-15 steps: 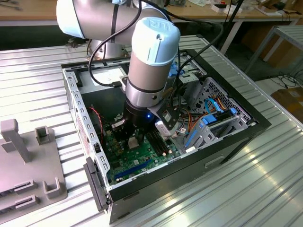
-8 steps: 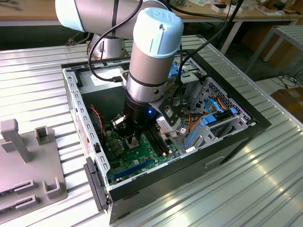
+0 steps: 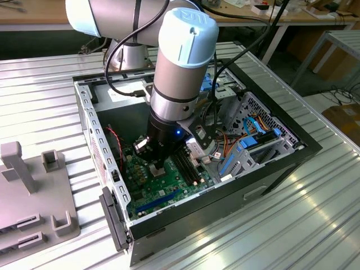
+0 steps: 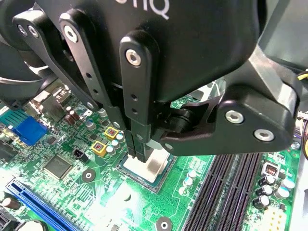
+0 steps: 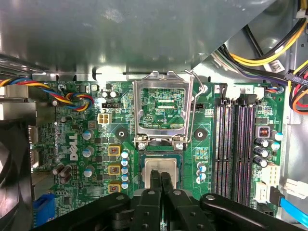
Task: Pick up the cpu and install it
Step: 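Place the cpu into insertion slot, then close the cpu cover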
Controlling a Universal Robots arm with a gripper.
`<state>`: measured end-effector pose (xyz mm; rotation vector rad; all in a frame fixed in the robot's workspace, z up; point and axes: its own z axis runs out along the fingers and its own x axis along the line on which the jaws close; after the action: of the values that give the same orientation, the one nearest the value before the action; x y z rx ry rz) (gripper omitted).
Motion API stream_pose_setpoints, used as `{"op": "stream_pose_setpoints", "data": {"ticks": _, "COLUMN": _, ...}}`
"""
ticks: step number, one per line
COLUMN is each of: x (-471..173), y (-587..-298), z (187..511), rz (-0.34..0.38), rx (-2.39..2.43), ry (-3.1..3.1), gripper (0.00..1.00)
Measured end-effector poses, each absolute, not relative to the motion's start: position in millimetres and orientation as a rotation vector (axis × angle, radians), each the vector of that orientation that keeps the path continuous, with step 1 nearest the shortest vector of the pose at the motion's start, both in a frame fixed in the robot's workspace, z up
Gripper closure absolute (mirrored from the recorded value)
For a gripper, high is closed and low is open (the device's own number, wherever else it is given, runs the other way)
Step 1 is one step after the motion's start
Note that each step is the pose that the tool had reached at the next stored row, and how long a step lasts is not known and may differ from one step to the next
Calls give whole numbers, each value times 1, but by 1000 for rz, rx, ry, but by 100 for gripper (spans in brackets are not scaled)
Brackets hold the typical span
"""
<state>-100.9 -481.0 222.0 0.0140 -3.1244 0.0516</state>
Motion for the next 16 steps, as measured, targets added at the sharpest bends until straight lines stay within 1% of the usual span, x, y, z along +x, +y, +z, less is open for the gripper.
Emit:
{"op": "stream_pose_setpoints", "data": {"ticks": 13, "x": -101, "y": -481, "z": 222, "rz": 52, "rx": 14, "ry": -3123, "gripper": 85}}
{"op": "stream_pose_setpoints", "data": {"ticks": 16, "x": -100, "y": -481, "z": 231, "rz": 54, "rx": 14, "ry": -3123, "gripper": 85}}
